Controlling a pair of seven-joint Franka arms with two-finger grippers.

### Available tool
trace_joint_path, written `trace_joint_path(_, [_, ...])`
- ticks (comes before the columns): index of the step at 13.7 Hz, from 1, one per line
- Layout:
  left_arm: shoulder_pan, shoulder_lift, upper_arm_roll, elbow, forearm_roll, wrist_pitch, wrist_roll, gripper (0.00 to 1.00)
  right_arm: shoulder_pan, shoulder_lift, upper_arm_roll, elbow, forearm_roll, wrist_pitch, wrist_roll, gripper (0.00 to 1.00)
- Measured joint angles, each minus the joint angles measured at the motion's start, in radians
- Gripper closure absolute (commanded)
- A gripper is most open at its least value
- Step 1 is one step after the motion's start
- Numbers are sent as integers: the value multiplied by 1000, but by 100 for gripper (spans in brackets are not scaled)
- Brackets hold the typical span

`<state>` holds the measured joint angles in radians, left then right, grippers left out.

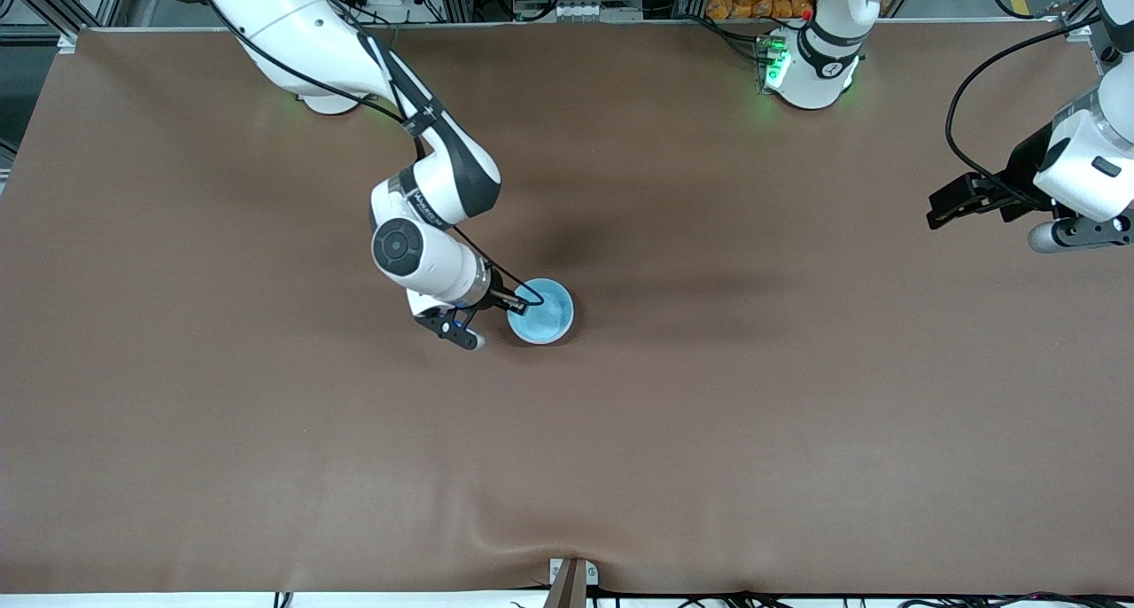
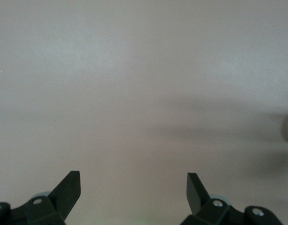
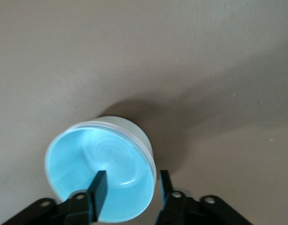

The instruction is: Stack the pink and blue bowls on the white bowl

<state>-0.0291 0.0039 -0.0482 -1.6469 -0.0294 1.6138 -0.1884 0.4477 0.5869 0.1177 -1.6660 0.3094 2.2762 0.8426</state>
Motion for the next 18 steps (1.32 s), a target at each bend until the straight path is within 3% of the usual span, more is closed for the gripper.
trace_joint_path(3, [0, 0, 0, 0, 0, 0, 0, 0, -45, -7, -37, 186, -77, -133, -2, 0])
trace_joint_path(9, [0, -4, 0, 3, 0, -6, 0, 0, -184, -9, -36, 347, -227, -249, -16, 0])
trace_joint_path(11, [-1, -5, -1, 4, 0, -9, 0, 0, -277, -10, 12, 404, -229, -308, -20, 0])
trace_joint_path(14, [-1, -6, -2, 4, 0, -10, 0, 0, -429, -24, 133, 446, -264, -330, -61, 0])
trace_joint_path(16, [-1, -8, -3, 5, 0, -10, 0, 0, -454, -52, 155, 455, -381, -395, -229, 0])
trace_joint_path(18, [-1, -13, -3, 5, 0, -12, 0, 0, -454, -102, 160, 461, -440, -537, -388, 0])
